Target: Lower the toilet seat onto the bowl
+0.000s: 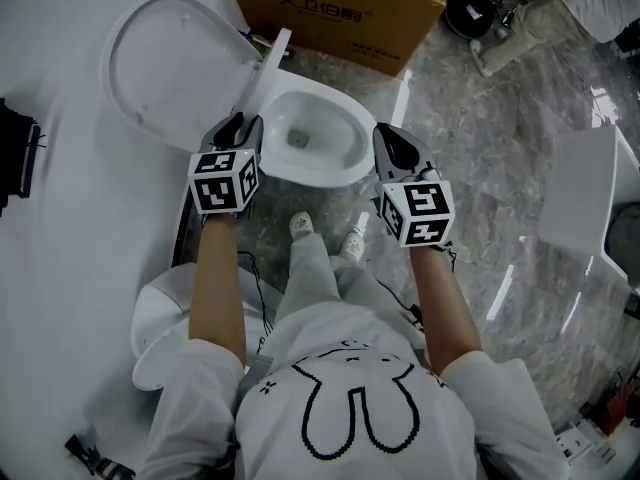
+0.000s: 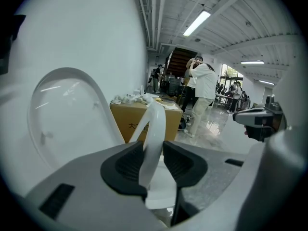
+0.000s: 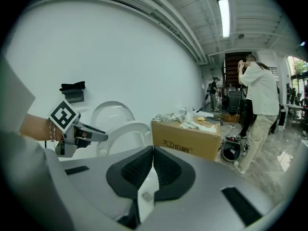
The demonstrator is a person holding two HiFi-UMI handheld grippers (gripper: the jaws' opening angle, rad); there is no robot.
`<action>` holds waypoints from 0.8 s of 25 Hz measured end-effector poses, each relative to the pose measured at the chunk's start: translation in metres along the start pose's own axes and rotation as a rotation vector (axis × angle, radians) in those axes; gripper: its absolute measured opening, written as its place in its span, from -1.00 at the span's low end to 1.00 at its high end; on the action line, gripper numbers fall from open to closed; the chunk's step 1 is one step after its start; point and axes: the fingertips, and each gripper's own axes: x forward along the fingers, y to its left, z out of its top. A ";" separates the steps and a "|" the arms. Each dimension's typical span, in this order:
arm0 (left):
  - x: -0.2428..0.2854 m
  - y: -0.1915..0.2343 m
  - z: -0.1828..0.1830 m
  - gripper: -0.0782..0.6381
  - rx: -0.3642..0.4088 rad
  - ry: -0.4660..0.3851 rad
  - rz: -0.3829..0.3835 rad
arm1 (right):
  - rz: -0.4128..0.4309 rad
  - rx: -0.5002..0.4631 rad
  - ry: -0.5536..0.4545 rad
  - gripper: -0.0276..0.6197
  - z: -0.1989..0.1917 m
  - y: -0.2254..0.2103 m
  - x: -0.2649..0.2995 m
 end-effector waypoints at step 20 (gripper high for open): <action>0.024 -0.072 -0.038 -0.40 -0.027 0.075 -0.163 | -0.046 0.072 0.058 -0.82 -0.054 -0.028 -0.032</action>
